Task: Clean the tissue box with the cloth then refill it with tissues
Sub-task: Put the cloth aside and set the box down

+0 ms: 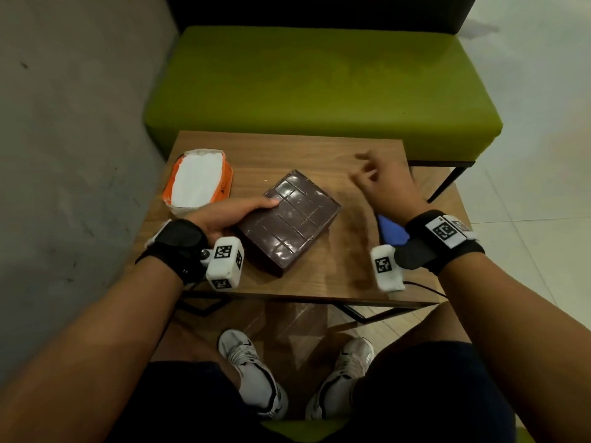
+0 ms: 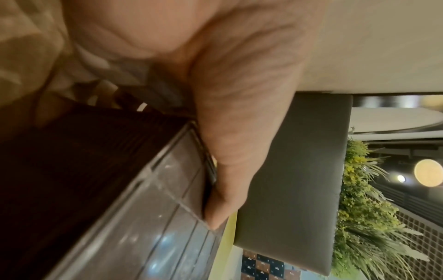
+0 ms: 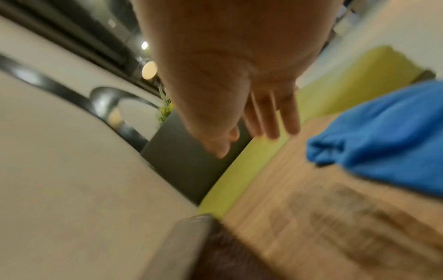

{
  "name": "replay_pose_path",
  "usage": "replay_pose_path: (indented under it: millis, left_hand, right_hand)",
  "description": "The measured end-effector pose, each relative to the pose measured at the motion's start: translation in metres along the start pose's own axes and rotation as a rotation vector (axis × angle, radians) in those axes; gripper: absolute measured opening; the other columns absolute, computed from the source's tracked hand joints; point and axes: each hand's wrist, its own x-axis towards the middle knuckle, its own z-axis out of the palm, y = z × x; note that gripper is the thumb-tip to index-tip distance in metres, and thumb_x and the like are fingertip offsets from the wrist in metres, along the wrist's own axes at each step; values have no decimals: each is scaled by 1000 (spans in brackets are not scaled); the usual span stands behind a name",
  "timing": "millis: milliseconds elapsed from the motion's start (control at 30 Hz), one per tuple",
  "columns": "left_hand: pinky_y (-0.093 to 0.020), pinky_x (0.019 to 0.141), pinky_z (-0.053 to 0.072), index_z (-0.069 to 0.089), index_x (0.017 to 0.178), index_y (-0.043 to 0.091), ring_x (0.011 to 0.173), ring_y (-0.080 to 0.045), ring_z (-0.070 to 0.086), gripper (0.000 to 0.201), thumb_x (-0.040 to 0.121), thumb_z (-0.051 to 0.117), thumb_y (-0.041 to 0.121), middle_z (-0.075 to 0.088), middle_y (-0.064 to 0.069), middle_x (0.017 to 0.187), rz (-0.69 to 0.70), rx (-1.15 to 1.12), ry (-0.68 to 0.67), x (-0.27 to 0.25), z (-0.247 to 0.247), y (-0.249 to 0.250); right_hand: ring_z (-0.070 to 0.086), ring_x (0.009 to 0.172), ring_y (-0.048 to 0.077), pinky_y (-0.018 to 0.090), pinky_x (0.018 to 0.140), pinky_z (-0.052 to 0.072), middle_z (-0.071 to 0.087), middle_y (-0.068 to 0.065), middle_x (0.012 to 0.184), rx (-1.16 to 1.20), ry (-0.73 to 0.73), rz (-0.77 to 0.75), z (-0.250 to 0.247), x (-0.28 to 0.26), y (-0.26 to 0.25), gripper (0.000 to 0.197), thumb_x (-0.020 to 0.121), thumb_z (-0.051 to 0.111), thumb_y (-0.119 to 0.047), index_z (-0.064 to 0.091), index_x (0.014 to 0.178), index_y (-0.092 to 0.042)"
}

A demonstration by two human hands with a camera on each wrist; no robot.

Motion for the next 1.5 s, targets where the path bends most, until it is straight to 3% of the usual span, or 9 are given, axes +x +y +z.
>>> replay_pose_path:
  millis: [167, 267, 400, 500, 567, 700, 867, 1033, 1500]
  left_hand:
    - [-32, 69, 65, 79, 123, 10, 91, -22, 79, 43, 90, 86, 36, 82, -10, 113, 234, -33, 197, 9, 4, 7]
    - [-43, 97, 61, 73, 128, 6, 108, -22, 73, 42, 96, 81, 33, 78, -10, 123, 355, -132, 258, 15, 5, 0]
    - [-43, 113, 55, 65, 137, 8, 129, -23, 69, 36, 108, 66, 28, 75, -8, 132, 463, -264, 252, 16, 4, -13]
    - [-49, 121, 46, 69, 134, 19, 131, -18, 68, 29, 113, 54, 33, 78, 2, 131, 457, -197, 203, 8, 9, -24]
    - [-49, 121, 45, 70, 126, 31, 128, -14, 69, 23, 114, 51, 33, 80, 8, 125, 444, -162, 190, 5, 14, -32]
    - [-43, 118, 51, 65, 128, 43, 125, -7, 69, 26, 115, 49, 27, 77, 16, 124, 510, -148, 225, 7, 21, -46]
    - [-50, 128, 37, 40, 162, 44, 153, -13, 45, 59, 105, 56, 48, 49, 12, 165, 543, -111, 228, 18, 16, -62]
    - [-52, 130, 31, 27, 162, 56, 158, -11, 36, 75, 96, 61, 64, 38, 17, 171, 546, -101, 208, 22, 15, -66]
    - [-33, 116, 34, 18, 170, 47, 128, 7, 51, 74, 110, 60, 32, 47, 25, 156, 564, -173, 148, 11, 19, -55]
  right_hand:
    - [74, 100, 21, 48, 91, 62, 77, 3, 114, 273, -216, 70, 41, -18, -25, 63, 86, 65, -67, 66, 133, -25]
    - [77, 94, 21, 52, 88, 63, 80, 0, 102, 327, -132, 148, 56, -22, -15, 73, 74, 58, -78, 71, 123, -24]
    - [76, 94, 20, 48, 86, 63, 79, -1, 103, 331, -39, 192, 67, -33, -17, 72, 80, 56, -79, 69, 126, -25]
    - [71, 99, 16, 27, 77, 55, 77, 1, 113, 343, -9, 204, 68, -42, -30, 57, 98, 59, -61, 66, 132, -16]
    - [67, 101, 19, 23, 73, 48, 73, 6, 117, 330, 29, 188, 69, -45, -37, 48, 104, 57, -51, 64, 132, -12]
    - [67, 114, 21, 50, 104, 54, 71, 1, 123, 566, 43, 202, 89, -47, -43, 40, 102, 53, -49, 60, 130, -21]
    - [60, 135, 19, 51, 117, 47, 64, -6, 146, 734, 33, 293, 110, -38, -33, 79, 85, 51, -71, 43, 156, -36]
    - [60, 136, 19, 51, 116, 48, 61, -7, 150, 708, 53, 264, 114, -39, -35, 75, 89, 49, -70, 39, 157, -42]
    - [58, 136, 17, 49, 117, 47, 58, -9, 153, 764, 3, 262, 108, -34, -33, 78, 86, 47, -67, 25, 159, -52]
